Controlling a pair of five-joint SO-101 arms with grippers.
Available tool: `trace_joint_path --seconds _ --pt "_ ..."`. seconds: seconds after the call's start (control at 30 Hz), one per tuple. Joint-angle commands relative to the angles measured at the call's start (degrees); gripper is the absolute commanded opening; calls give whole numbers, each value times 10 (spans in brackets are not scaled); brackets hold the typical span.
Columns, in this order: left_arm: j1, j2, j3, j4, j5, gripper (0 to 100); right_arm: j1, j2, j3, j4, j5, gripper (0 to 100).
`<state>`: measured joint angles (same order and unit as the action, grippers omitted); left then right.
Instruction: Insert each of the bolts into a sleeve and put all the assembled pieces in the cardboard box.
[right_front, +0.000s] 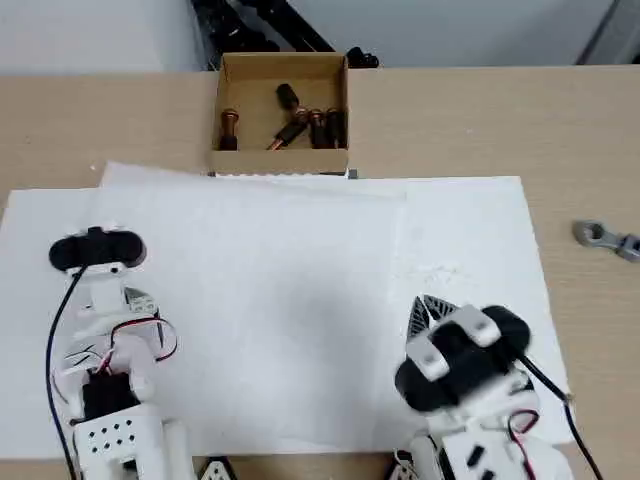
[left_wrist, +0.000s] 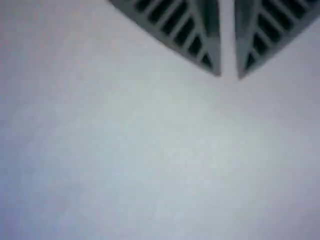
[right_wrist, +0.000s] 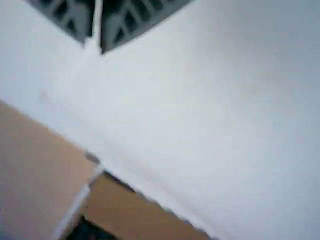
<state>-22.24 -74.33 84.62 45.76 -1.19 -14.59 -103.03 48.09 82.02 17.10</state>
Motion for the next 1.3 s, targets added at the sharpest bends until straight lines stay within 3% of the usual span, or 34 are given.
trace_joint_path --seconds 0.0,0.23,0.47,0.73,1.27 --pt "1 -3 17 -43 24 6 55 -6 2 8 17 3" --pt "1 -4 31 -55 25 6 72 -11 -1 95 19 2" --pt "1 -4 31 -55 25 6 72 -11 2 89 15 2" --pt "0 -4 31 -55 25 6 73 -11 13 18 14 2" --pt "0 -4 31 -55 25 6 74 -11 252 -84 14 2"
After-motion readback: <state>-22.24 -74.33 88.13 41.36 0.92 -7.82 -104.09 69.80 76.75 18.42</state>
